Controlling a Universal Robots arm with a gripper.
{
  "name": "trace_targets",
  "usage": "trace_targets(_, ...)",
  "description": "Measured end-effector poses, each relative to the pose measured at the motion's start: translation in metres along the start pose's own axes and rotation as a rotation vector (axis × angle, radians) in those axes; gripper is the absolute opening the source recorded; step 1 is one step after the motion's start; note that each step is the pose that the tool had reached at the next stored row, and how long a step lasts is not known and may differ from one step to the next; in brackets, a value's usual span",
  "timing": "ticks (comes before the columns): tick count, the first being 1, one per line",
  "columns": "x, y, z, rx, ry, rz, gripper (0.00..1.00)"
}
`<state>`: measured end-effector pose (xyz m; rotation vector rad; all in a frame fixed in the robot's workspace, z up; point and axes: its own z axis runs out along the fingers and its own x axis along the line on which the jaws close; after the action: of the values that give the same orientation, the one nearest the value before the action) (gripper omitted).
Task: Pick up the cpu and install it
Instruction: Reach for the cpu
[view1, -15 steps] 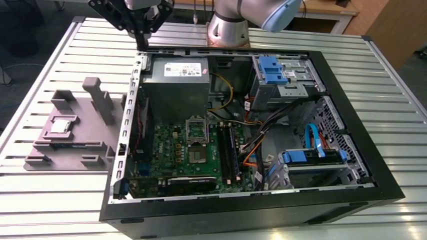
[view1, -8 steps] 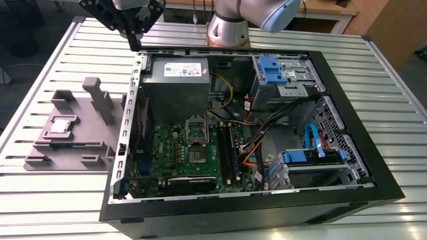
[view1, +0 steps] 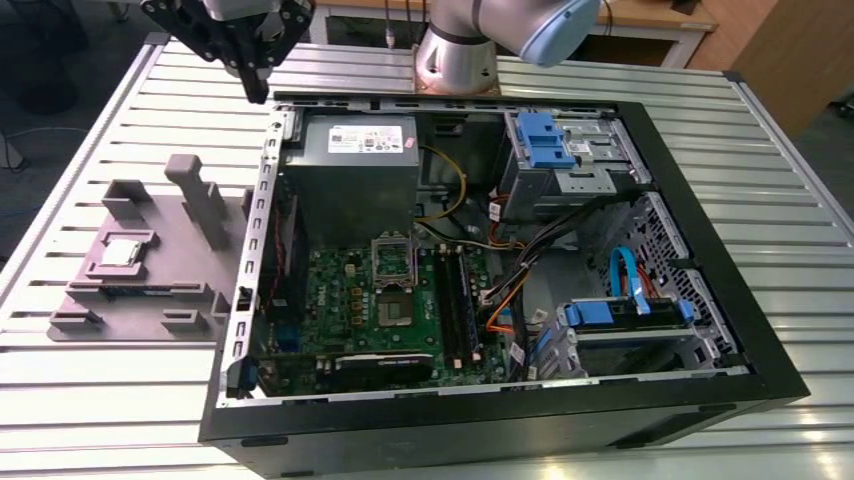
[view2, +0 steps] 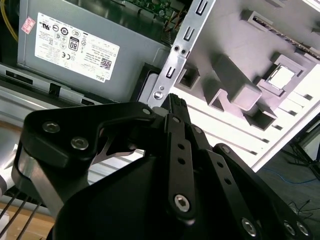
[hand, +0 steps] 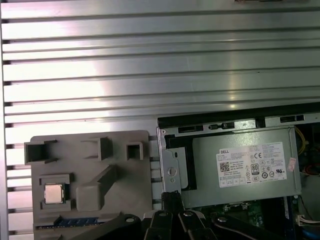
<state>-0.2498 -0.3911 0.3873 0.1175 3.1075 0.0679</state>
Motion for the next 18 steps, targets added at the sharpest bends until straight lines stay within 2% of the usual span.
trace_targets(7,0.0055,-0.0001,0.0006,0.0000,0.0000,0.000,0.11)
trace_targets(18,0.0077,-0.0002,0.0008,0.0000,0.0000,0.000,0.11)
